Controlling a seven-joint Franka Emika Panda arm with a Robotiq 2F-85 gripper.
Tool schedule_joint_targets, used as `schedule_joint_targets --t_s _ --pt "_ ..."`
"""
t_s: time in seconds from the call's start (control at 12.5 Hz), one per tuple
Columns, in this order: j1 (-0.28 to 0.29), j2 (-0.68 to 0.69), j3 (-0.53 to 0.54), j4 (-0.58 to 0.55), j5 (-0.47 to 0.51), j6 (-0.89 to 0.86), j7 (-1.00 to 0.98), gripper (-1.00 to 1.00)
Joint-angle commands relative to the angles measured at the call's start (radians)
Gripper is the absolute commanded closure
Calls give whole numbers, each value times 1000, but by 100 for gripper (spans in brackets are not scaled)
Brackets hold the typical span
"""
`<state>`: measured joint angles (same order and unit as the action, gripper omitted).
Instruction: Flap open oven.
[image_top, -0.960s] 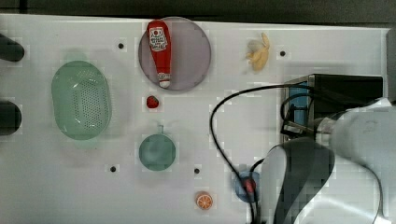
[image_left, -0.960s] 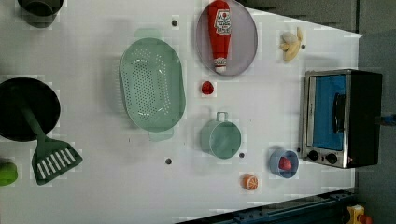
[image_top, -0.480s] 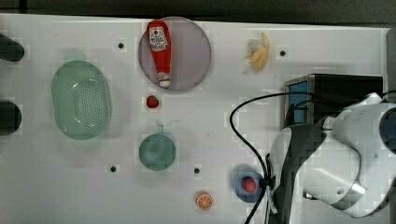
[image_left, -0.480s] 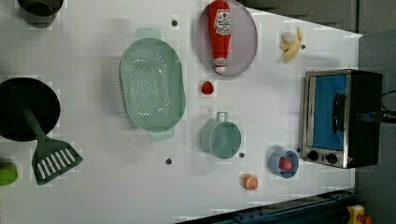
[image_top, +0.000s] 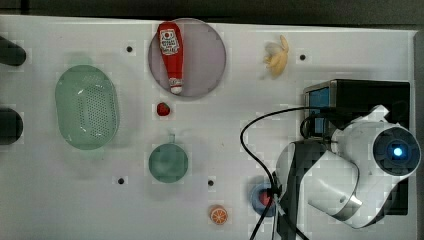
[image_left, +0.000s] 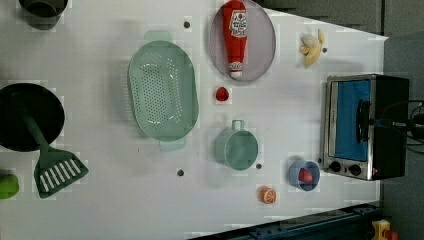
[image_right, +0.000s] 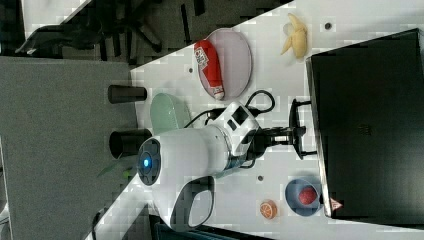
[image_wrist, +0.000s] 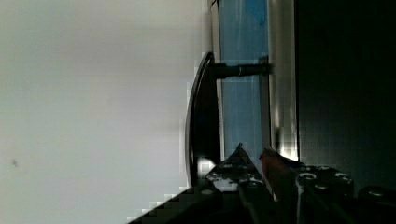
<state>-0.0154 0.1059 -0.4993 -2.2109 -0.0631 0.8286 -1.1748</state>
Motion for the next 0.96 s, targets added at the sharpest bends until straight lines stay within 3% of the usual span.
schedule_joint_targets --t_s 0.08,0.4,0.96 --pt "-4 48 9 -38 -4 85 -37 65" --pt "30 77 27 -40 -54 95 -3 65" --pt "126 162 103 -52 -418 83 460 65"
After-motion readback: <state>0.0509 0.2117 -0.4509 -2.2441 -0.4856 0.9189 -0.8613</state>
